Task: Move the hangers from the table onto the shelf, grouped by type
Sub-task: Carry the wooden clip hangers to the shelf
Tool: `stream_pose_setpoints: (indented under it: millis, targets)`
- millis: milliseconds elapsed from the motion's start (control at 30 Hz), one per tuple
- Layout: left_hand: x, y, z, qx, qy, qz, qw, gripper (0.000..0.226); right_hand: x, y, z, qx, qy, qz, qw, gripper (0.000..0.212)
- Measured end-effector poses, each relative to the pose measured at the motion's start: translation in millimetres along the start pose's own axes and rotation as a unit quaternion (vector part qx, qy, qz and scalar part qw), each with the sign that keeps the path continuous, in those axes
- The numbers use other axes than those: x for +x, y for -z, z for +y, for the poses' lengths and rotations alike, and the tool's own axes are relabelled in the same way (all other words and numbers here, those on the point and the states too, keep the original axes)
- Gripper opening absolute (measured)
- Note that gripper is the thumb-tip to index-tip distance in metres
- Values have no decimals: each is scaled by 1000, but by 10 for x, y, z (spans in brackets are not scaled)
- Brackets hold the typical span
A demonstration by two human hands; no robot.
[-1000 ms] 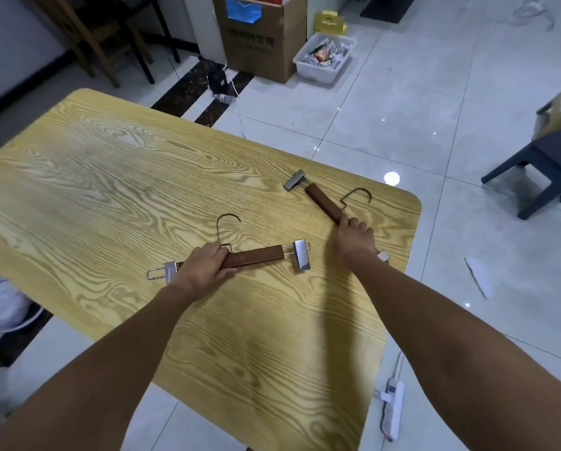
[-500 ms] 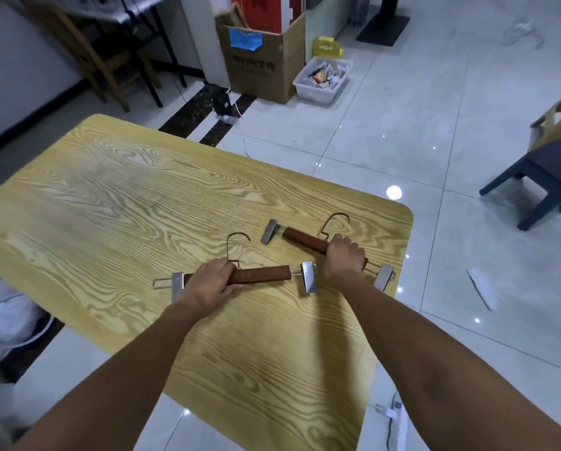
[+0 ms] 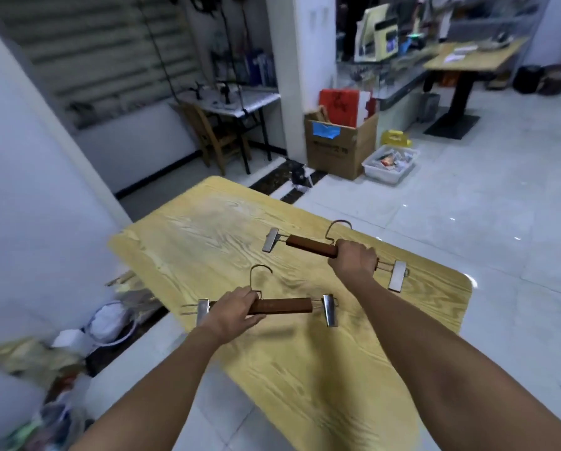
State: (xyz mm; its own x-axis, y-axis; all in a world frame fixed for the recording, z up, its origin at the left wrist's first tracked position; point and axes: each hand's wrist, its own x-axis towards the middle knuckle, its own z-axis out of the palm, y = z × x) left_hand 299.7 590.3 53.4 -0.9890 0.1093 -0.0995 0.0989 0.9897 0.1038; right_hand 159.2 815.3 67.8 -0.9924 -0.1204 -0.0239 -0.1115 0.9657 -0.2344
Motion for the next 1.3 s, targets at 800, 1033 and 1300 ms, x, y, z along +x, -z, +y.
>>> stream_pose_setpoints:
  millis: [800, 1033, 1300]
  targets:
    - [-4526, 1216, -746, 15, 452, 119, 884, 38, -3102, 879, -3386, 144, 483, -25, 864, 19]
    - [-5999, 1141, -300, -4, 581, 112, 806, 30, -4451, 919, -3872, 154, 601, -88, 779, 19]
    - [-7285, 910, 588, -21, 698, 133, 703, 34, -5880, 840, -4141, 146, 730, -150, 651, 20]
